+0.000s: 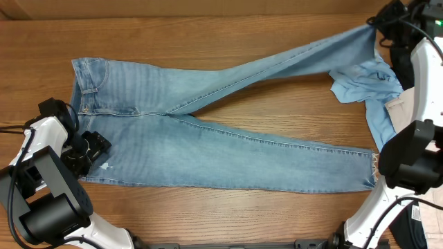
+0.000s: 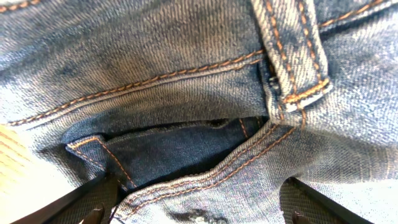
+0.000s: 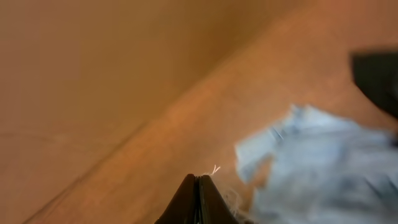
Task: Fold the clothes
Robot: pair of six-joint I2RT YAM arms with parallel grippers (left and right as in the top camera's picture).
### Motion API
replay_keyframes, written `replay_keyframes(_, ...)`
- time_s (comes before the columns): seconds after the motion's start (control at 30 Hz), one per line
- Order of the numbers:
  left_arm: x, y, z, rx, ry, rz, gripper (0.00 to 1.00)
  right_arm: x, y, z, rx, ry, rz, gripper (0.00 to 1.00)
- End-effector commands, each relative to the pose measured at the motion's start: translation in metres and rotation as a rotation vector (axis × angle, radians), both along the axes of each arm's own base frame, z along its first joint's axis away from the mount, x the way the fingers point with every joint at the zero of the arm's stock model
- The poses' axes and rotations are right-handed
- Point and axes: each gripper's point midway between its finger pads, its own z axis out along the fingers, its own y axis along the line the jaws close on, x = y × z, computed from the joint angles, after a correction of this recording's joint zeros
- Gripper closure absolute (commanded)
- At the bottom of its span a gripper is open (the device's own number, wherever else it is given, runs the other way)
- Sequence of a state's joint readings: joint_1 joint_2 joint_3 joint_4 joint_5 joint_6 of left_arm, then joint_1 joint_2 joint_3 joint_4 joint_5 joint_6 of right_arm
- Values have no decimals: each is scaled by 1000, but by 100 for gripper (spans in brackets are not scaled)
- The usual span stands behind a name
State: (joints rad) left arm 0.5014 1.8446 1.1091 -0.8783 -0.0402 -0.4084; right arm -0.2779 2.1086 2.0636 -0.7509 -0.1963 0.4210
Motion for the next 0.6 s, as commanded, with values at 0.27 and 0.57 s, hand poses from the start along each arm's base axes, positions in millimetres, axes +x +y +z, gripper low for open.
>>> replay_keyframes(0.27, 1, 3, -4, 4, 16, -22, 13, 17, 3, -21, -88, 14, 24, 96)
replay_keyframes(0.57, 1, 3, -4, 4, 14, -28, 13, -80, -81, -74, -164, 421, -244, 96)
